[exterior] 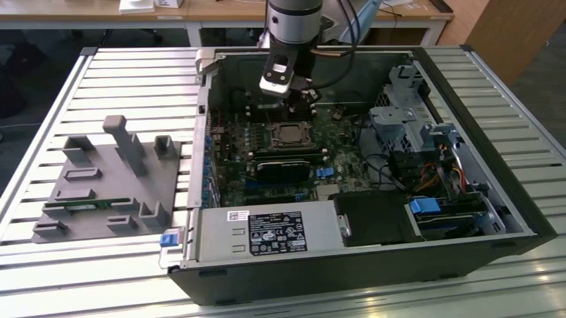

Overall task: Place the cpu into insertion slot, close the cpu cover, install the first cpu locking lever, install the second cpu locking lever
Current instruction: 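Install the first cpu locking lever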

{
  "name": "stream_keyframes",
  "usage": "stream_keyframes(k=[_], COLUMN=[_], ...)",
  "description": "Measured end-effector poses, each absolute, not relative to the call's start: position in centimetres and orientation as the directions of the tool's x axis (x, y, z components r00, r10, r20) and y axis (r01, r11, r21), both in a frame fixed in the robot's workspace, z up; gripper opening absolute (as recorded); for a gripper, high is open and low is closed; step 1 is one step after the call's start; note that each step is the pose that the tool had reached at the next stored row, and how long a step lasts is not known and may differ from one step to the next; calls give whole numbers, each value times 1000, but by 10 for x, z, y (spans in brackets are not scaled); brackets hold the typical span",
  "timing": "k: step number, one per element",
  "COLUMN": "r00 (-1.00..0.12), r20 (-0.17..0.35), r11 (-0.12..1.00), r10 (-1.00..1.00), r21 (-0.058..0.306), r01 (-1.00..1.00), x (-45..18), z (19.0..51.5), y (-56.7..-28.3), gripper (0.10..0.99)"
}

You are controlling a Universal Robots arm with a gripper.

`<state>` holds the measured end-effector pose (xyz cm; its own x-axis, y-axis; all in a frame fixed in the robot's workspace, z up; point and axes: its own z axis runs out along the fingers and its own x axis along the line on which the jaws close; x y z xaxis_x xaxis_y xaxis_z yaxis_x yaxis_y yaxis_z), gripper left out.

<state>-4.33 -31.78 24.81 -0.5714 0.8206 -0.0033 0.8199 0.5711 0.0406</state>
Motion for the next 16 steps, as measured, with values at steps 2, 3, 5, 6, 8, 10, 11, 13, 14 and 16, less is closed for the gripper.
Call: stream_keyframes(k=[2,3,5,6,8,10,11,13,14,16], r00=[-587,-595,-608,-614,-624,-633,-636,-644,-647,-654], r20=[-3,-3,-3,-3,-3,-3,-3,-3,-3,-3], r11=[587,595,608,614,623,632,636,643,647,654], r10=[809,803,794,789,782,774,771,765,762,756], r21=[41,41,41,40,41,40,41,41,41,41], r01=[809,803,793,789,781,774,771,765,761,755], x=[-43,-43,-43,-43,-43,-43,-43,-43,-43,-43], z=[248,248,248,248,248,248,248,248,248,248], y=[-318,-318,-318,-318,-318,-318,-318,-318,-318,-318], gripper=[122,122,122,122,122,122,122,122,122,122])
